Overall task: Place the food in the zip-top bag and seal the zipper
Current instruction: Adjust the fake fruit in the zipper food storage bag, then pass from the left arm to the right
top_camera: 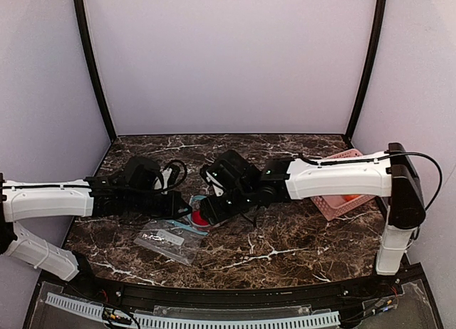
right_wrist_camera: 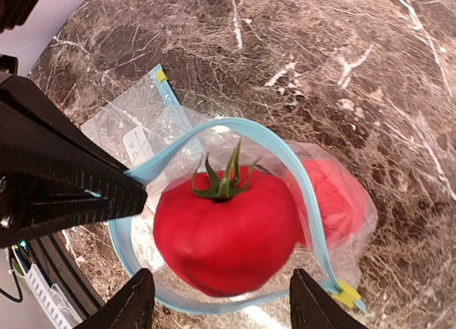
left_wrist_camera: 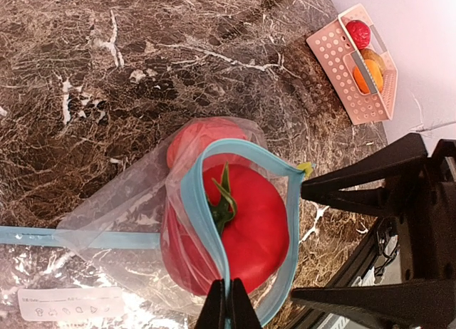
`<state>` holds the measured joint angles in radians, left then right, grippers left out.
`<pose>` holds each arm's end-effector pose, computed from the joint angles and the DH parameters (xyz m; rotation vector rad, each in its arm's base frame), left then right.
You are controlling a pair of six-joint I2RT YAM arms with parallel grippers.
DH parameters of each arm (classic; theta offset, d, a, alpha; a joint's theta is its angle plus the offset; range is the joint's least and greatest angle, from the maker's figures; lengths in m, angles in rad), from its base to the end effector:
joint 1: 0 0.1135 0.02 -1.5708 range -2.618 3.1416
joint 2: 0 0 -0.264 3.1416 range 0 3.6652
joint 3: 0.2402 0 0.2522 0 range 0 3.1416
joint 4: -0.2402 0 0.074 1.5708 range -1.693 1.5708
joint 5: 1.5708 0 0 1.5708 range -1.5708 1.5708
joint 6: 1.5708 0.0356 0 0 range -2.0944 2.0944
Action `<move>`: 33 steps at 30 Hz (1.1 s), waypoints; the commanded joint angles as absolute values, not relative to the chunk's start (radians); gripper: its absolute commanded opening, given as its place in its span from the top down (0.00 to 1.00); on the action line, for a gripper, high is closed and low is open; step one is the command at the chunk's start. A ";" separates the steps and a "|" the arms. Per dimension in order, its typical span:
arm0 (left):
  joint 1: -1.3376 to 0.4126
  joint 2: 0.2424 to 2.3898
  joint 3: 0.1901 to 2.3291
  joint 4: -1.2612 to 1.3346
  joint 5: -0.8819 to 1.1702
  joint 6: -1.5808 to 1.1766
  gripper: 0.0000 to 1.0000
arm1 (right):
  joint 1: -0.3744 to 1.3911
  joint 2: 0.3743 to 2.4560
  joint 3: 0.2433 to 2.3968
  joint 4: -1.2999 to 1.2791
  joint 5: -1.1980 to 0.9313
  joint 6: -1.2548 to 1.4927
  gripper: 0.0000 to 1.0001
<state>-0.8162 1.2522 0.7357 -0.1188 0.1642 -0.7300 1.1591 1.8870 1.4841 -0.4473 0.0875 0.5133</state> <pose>0.1792 -0.1991 0.2307 0.2028 2.3902 -0.9866 0.1722 0.3866 0.2413 -0.7614 2.4068 0.6316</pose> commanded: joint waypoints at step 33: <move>-0.808 1.289 0.774 -0.136 0.184 -0.724 0.99 | 1.037 1.986 1.572 -0.520 0.015 0.219 0.80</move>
